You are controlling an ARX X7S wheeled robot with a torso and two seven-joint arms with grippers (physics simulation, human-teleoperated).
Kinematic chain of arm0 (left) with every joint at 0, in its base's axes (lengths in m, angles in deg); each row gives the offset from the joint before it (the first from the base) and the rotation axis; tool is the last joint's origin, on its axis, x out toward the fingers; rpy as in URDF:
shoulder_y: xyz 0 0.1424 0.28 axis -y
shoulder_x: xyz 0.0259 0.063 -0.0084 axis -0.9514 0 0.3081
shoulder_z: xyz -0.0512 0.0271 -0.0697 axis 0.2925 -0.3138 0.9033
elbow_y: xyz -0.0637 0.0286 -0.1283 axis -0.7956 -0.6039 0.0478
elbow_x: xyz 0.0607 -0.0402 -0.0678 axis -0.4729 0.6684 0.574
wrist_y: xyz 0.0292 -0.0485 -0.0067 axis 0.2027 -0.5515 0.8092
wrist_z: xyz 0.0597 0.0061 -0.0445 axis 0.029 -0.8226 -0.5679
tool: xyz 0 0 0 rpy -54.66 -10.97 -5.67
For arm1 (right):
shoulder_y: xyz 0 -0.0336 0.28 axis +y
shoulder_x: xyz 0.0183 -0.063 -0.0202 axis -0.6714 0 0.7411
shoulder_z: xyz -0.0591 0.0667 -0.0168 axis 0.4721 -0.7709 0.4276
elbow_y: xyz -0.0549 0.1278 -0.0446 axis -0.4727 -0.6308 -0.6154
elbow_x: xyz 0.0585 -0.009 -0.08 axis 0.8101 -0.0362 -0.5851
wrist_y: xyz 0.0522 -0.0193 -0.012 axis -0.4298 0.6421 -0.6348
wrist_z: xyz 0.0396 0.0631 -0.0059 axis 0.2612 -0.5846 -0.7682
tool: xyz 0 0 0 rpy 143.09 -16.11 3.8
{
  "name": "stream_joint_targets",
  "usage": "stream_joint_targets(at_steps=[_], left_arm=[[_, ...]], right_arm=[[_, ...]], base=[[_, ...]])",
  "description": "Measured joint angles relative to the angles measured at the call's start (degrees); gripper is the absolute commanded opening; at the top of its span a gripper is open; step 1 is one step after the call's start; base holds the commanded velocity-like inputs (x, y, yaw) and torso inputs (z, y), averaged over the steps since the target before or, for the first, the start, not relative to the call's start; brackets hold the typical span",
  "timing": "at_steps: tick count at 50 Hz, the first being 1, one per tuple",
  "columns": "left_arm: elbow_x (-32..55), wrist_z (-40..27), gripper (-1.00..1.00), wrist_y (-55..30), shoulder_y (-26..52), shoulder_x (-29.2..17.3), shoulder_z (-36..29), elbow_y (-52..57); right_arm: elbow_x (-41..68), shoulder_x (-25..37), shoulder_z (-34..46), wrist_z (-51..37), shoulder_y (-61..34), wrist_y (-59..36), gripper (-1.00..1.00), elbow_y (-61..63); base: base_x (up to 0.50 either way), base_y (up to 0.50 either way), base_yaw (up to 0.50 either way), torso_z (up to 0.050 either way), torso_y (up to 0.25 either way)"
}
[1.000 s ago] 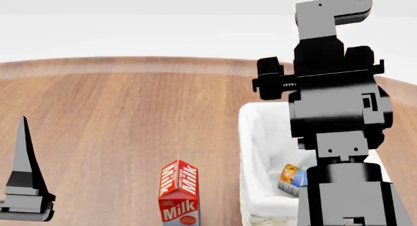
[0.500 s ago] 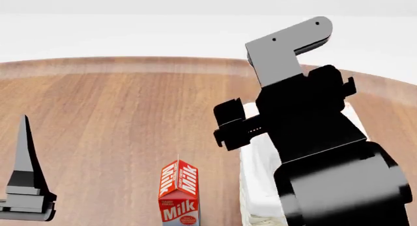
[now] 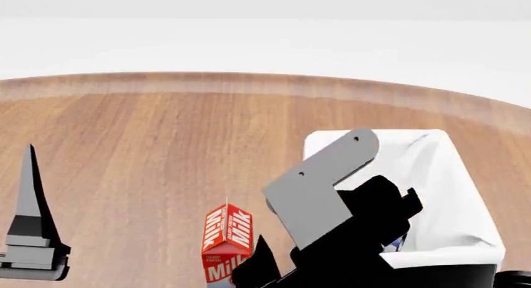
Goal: Pick up the alphabet soup and the tomato sauce, and put them in the basket.
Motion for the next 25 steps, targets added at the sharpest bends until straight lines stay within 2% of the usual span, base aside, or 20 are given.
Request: stream_joint_targets(at_steps=[12, 25], left_arm=[[0.24, -0.24, 1.00, 0.22, -0.38, -0.32, 0.50, 0.25], [0.20, -0.37, 1.00, 0.20, -0.22, -0.39, 0.20, 0.15]], right_arm=[[17.23, 1.14, 6.03, -12.65, 1.98, 2.85, 1.00, 6.70], [24.64, 2.74, 9.70, -17.40, 5.29, 4.93, 1.00, 12.32]], base=[[0.00, 0.00, 0.00, 0.000, 0.000], [0.00, 0.00, 0.00, 0.000, 0.000]])
